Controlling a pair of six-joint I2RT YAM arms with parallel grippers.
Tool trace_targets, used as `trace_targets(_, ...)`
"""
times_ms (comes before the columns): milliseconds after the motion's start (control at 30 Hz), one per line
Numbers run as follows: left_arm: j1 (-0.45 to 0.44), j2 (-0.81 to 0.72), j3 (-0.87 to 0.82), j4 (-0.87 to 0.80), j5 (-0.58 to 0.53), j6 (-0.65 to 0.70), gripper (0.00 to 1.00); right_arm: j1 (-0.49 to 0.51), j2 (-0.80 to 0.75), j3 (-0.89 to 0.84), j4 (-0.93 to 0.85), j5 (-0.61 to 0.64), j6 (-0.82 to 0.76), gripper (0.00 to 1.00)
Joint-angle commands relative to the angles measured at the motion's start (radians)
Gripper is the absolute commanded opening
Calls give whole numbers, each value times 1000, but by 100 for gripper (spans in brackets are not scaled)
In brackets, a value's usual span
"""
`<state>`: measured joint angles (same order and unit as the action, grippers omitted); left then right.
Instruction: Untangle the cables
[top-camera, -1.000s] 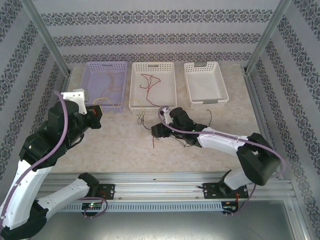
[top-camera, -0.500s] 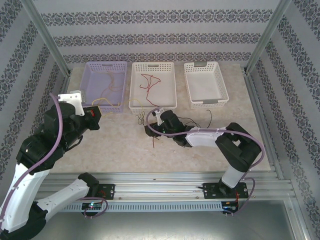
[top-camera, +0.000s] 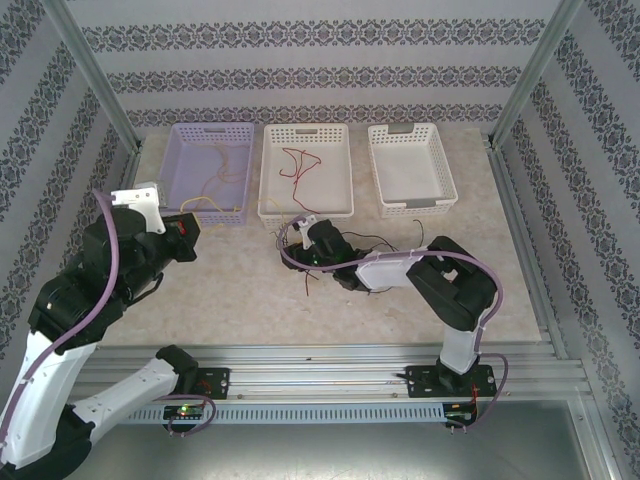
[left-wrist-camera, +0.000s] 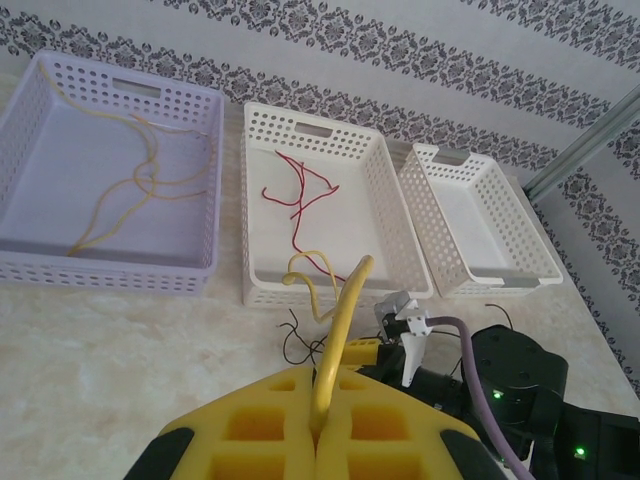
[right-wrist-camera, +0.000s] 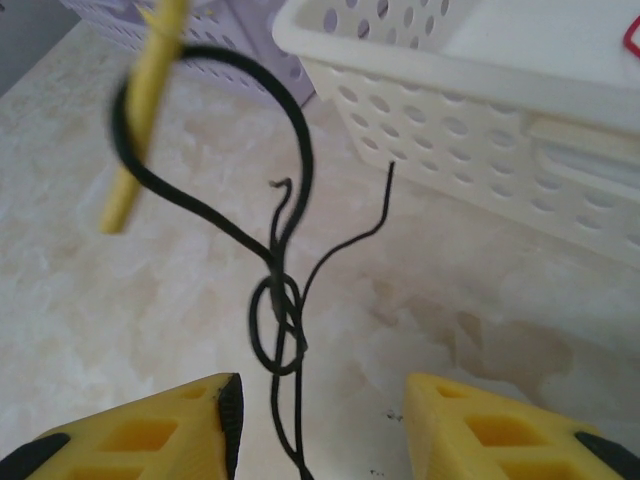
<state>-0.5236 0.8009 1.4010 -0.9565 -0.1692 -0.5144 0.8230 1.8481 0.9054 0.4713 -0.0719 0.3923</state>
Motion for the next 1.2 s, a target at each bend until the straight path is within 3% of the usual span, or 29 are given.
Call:
trace_targets(0,-4,-12,31,19,-33,-7,0,11,10,-17,80,-48,23,47)
trace_targets(100,-5,-13,36,22,-38,-7,0,12,13,-33,102,-55,30,42)
trace_targets(267,-5,-17,44,17,-51,-2,0,11,15,-50,100,-51,33,13)
trace_targets(400,-5,-18,83,-10,-94,25,0,11,-10,-85,99,-46,34,0)
trace_targets(800,-6,22,272,-152,-303,152,0,-54,-161,-260,35,-6,46,0)
trace_targets(1167,-5,140,326,-67,-365,273,0,-72,-353,-357,8,-32,57,0)
